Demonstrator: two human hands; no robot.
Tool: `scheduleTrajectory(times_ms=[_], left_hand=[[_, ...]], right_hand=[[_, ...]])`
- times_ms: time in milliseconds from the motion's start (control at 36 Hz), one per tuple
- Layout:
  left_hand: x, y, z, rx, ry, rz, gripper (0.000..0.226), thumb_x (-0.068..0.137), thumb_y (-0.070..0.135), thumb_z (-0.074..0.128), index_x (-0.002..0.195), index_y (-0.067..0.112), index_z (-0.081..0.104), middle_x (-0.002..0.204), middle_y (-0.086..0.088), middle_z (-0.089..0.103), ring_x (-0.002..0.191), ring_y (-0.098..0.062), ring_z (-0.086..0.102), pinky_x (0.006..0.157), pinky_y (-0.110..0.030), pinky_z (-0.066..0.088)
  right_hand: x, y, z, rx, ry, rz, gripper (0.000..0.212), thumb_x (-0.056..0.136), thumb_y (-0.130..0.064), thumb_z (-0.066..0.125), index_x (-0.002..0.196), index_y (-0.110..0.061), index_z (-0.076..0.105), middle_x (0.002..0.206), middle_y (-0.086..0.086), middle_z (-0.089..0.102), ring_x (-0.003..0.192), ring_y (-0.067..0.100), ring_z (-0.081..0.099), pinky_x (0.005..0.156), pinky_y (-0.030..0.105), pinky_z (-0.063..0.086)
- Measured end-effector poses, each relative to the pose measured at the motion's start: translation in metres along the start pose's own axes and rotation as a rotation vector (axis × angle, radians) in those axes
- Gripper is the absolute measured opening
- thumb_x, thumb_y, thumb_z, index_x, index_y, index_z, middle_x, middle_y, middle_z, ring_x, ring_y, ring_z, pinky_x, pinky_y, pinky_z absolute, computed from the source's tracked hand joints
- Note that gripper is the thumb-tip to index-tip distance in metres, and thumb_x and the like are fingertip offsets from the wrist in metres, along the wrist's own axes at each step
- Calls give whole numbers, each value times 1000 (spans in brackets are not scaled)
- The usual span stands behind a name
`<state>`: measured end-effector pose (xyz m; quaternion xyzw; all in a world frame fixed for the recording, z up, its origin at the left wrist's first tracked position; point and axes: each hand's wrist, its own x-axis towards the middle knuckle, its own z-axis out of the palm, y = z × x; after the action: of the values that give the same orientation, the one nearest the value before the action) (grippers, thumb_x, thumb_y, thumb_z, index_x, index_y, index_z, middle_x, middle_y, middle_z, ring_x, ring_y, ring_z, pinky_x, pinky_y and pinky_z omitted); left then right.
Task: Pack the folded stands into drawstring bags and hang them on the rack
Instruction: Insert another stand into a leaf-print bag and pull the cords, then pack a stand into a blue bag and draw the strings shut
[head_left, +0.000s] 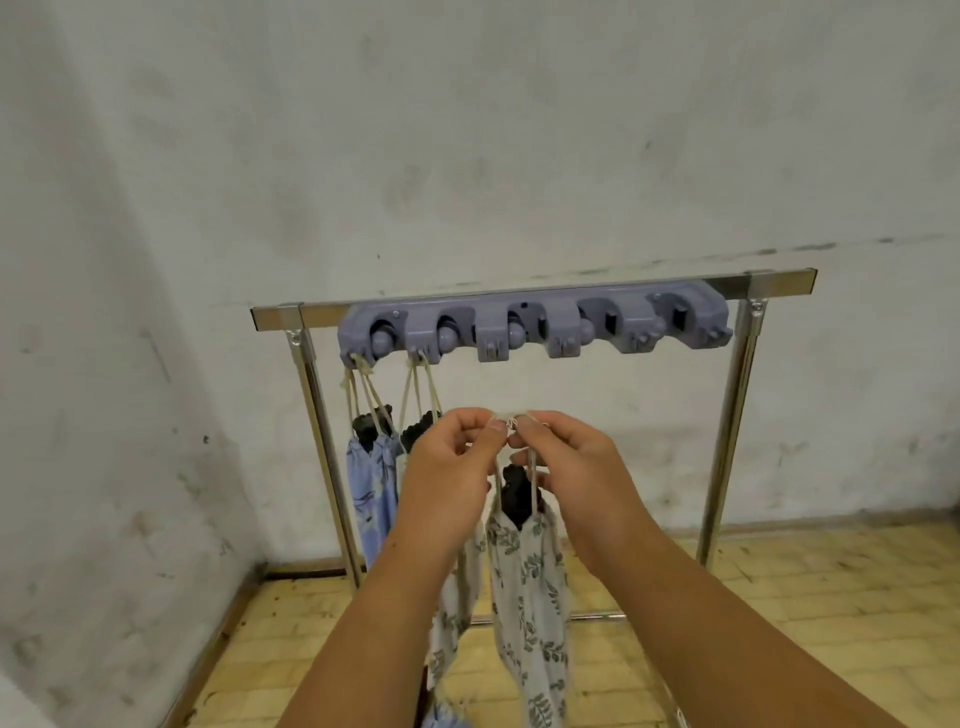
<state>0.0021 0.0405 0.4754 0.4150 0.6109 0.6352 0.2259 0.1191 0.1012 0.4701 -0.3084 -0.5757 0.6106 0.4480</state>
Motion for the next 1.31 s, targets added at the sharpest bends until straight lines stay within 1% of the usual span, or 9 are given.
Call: scheduleTrajectory(times_ms=[111, 333, 472, 583, 667, 806, 1000, 1139, 1306], left_hand=[[25, 13, 2, -9, 20, 16, 10, 102, 30, 61, 101, 25, 70, 66, 13, 62, 61, -6, 55, 61, -24, 49], [70, 28, 1, 0, 36, 77, 16, 104, 35, 59, 100, 26, 72, 57, 10, 55, 59, -13, 50, 64, -37, 48], [84, 31, 6, 13, 67, 90, 19, 104, 36, 59, 96, 26, 72, 57, 8, 57, 57, -15, 47, 62, -37, 46], [82, 15, 6, 11, 56, 44, 13, 103, 31, 60, 101, 27, 72, 78, -4, 67, 55, -8, 51, 67, -38, 51], [76, 0, 6, 63, 43, 46, 11, 103, 33, 60, 106, 31, 70, 94, 3, 73, 67, -7, 64, 71, -38, 59], [71, -3, 1, -4, 134, 56, 7, 101, 25, 64, 102, 28, 71, 94, 5, 73, 74, -7, 69, 61, -27, 57], [49, -10, -2, -35, 136, 47, 6, 99, 23, 67, 101, 28, 71, 85, 8, 71, 67, -5, 67, 56, -20, 51], [17, -42, -4, 1, 103, -23, 7, 100, 24, 66, 100, 27, 72, 73, 0, 70, 58, -10, 60, 55, -25, 51], [-19, -94, -15, 116, 74, -94, 4, 99, 33, 67, 99, 35, 71, 82, 9, 71, 68, -6, 67, 63, -24, 54]], right_hand=[[24, -11, 8, 41, -4, -24, 16, 101, -29, 65, 100, -24, 80, 96, -2, 78, 96, 20, 73, 89, 39, 62], [68, -27, 21, 52, 20, -73, 14, 99, -32, 68, 103, -27, 81, 93, -7, 78, 88, 10, 73, 85, 32, 60], [82, -25, 26, 103, 65, -73, 14, 96, -33, 72, 104, -26, 80, 95, -9, 79, 92, 10, 74, 87, 31, 60], [82, -9, 24, 63, 67, -50, 12, 98, -29, 71, 102, -24, 80, 89, -8, 79, 87, 8, 74, 85, 30, 60], [77, 2, 21, 16, 38, -64, 12, 99, -22, 70, 107, -22, 78, 94, -7, 80, 88, 4, 75, 81, 23, 58], [73, 2, 18, -11, 134, -108, 8, 91, -20, 79, 95, -27, 76, 90, -9, 78, 85, 0, 72, 79, 18, 56], [52, 11, 10, -52, 192, -111, 6, 88, -23, 81, 93, -24, 77, 86, -4, 77, 82, 9, 73, 74, 22, 58], [21, 45, 0, -99, 185, -19, 3, 88, -23, 82, 90, -23, 79, 80, -7, 77, 76, 6, 71, 71, 24, 58], [-19, 99, -12, -134, 122, 112, 8, 89, -26, 80, 87, -18, 78, 71, -1, 70, 66, 11, 62, 74, 42, 60]])
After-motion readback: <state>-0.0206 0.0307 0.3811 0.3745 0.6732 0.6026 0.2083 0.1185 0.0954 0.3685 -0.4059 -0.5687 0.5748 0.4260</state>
